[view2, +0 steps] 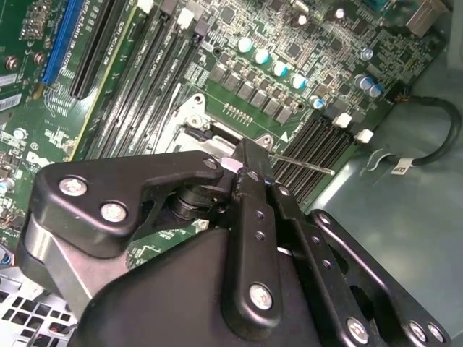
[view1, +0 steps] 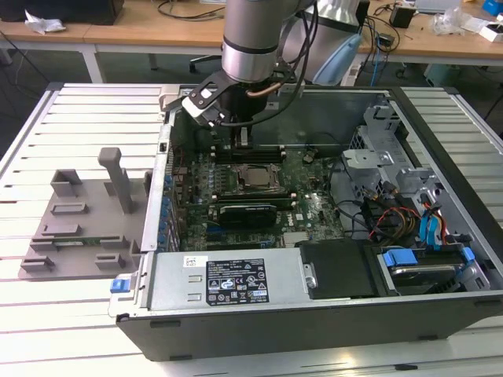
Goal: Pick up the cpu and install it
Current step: 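Close the cpu cover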
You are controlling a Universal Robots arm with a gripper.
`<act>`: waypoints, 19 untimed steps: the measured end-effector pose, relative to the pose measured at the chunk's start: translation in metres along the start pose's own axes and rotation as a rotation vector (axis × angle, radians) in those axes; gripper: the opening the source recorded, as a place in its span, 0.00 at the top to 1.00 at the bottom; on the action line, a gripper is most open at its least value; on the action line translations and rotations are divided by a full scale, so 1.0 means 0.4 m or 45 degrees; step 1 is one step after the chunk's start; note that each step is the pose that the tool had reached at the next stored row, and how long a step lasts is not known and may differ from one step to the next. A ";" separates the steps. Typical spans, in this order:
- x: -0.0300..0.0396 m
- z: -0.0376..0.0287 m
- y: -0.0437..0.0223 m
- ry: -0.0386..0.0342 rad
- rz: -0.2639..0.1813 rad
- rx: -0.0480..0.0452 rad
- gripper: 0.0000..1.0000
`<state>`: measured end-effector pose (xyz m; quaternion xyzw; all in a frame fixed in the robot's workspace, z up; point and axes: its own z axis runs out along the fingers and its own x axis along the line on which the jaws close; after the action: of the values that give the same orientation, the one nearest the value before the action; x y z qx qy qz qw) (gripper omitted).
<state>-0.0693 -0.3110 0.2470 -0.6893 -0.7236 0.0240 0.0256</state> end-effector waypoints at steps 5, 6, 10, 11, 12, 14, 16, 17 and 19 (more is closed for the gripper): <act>0.001 0.001 -0.017 0.0000 0.000 0.000 0.89; 0.001 0.002 -0.018 0.0000 0.000 0.000 0.89; 0.001 0.014 -0.015 -0.0001 0.000 0.000 0.89; 0.000 0.018 -0.007 0.0000 0.000 0.000 0.89; 0.000 0.019 -0.001 -0.0002 0.000 0.000 0.89; -0.001 0.025 0.013 0.0000 0.000 0.001 0.89; -0.001 0.038 0.028 0.0002 0.000 0.001 0.89; -0.002 0.042 0.032 0.0002 0.000 0.002 0.89; -0.002 0.052 0.041 0.0002 0.000 0.002 0.89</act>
<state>-0.0544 -0.3110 0.2250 -0.6893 -0.7236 0.0246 0.0263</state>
